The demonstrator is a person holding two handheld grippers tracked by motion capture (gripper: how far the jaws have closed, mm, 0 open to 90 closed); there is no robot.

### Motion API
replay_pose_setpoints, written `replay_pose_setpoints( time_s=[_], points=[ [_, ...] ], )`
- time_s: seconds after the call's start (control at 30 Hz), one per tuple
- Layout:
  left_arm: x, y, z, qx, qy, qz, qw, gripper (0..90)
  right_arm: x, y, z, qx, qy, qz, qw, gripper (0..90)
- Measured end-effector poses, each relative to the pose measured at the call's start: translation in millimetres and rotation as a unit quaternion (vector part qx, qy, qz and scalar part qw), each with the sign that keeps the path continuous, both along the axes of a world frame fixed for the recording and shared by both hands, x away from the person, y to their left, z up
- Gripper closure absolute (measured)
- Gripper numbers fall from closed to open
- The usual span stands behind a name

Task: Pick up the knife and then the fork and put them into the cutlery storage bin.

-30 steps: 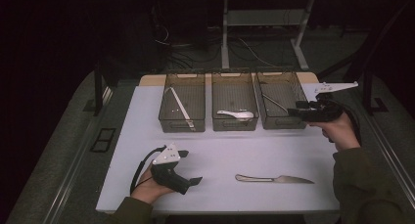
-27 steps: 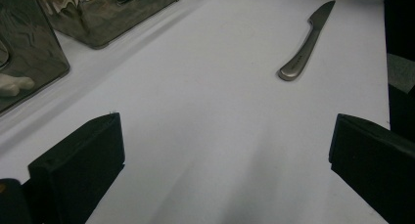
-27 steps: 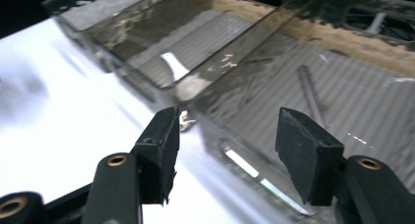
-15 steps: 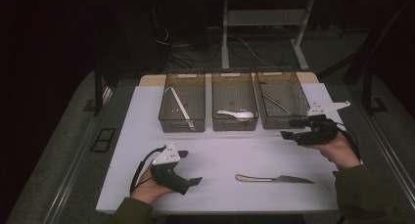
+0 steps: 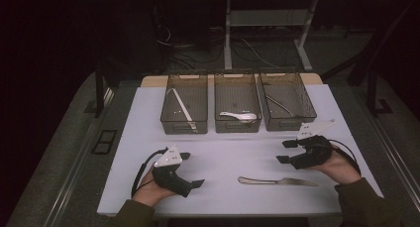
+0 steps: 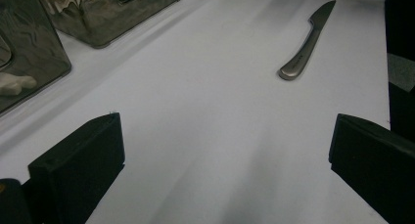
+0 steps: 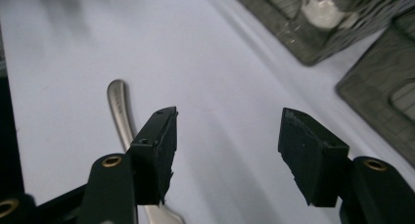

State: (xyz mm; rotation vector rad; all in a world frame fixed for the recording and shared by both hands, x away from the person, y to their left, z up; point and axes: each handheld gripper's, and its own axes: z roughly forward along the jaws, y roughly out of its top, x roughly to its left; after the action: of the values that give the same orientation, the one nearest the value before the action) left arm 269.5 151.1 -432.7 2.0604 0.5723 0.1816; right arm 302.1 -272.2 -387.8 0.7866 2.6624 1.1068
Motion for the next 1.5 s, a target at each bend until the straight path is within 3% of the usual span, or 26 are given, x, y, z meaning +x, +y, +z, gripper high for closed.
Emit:
replay_pose_setpoints(
  time_s=[0.33,0.47,0.53,0.8,1.03,1.33,1.5],
  points=[
    [0.3,-0.5,-0.5,0.001,0.001,-0.001,1.0,0.0,-10.9,19.0,-11.2,-0.062,0.017,0.056,0.9963,45.5],
    [0.2,-0.1,-0.4,0.002,0.001,-0.002,1.0,0.0,-13.4,25.8,-15.4,-0.095,0.015,0.085,0.9917,48.5],
    [0.1,-0.4,-0.3,0.001,0.001,-0.002,1.0,0.0,-16.4,30.3,-17.0,-0.097,0.024,0.094,0.9906,51.8],
    [-0.1,-1.0,-0.7,0.002,0.002,-0.001,1.0,0.0,-19.5,41.8,-21.8,-0.138,0.018,0.135,0.981,59.4],
    [0.1,-1.6,-1.3,0.002,0.002,-0.002,1.0,0.0,-22.0,55.4,-28.5,-0.179,0.027,0.17,0.9687,65.7],
    [0.0,-2.1,-1.7,0.003,0.003,-0.002,1.0,0.0,-20.0,71.0,-33.4,-0.228,0.034,0.194,0.9536,73.6],
    [0.1,-2.4,-1.7,0.006,0.003,-0.003,1.0,0.0,-19.2,80.9,-32.0,-0.261,0.035,0.211,0.9414,75.5]
  ],
)
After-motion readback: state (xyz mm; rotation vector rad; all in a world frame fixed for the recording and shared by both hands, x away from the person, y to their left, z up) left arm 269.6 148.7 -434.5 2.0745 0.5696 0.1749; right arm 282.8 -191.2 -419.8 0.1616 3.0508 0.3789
